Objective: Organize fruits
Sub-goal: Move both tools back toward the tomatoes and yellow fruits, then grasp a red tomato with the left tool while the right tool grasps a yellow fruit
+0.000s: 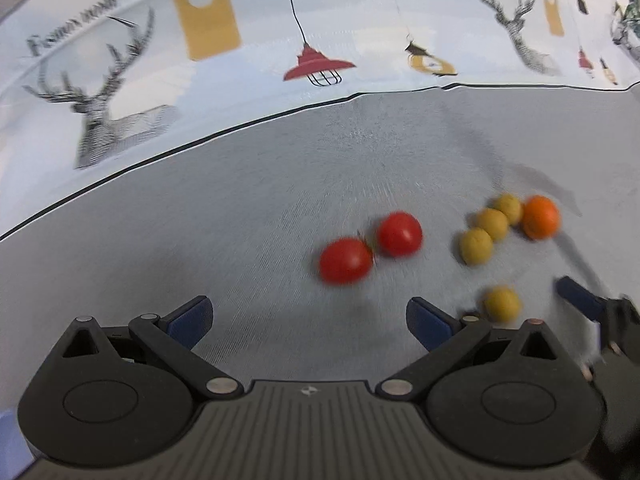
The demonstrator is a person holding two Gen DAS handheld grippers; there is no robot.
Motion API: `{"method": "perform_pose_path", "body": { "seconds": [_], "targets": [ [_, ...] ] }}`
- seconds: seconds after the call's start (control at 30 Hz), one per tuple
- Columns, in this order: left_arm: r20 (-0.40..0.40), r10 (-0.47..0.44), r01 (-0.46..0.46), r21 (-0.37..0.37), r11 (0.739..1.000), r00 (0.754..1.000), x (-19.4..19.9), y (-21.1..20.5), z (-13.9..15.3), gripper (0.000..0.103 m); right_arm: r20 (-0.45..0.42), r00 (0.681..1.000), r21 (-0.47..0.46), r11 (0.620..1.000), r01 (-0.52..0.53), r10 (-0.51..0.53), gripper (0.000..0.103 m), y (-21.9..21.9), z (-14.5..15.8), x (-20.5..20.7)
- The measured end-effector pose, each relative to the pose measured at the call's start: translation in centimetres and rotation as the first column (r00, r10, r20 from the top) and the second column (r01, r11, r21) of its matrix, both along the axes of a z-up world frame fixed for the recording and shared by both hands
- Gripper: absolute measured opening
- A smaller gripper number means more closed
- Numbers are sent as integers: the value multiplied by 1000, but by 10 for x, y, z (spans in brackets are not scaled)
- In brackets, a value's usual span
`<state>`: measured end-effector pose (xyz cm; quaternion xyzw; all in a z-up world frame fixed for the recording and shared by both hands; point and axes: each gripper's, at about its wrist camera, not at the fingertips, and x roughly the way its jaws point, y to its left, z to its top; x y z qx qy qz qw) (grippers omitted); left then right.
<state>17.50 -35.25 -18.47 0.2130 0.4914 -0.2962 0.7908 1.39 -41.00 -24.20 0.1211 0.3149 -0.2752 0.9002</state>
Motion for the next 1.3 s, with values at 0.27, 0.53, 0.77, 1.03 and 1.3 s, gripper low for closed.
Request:
{"method": "perform_pose_path", "body": {
  "seconds": [0.27,0.53,0.77,1.03,1.3],
  "targets": [
    [4,2,-2,-1,1000,1000,23,-23,-31,103,37,999,-27,1000,-16,17,103,0,-4,2],
    [-2,6,-6,11,1000,1000,23,-25,-30,103,44,999,-30,999,-15,17,103,1,-4,-1],
    [-5,5,-5,20,1000,1000,24,-26,-30,103,44,999,-30,999,-15,17,103,1,-4,-1],
    [-24,30,-29,33,999,999,25,-27,-28,100,39,999,-24,1000,-17,18,101,1,-2,-2],
    [-1,27,-27,-15,1000,1000,13,-22,-8,32,63,995,-76,994,-79,84,27,14,7,-10]
  ]
}}
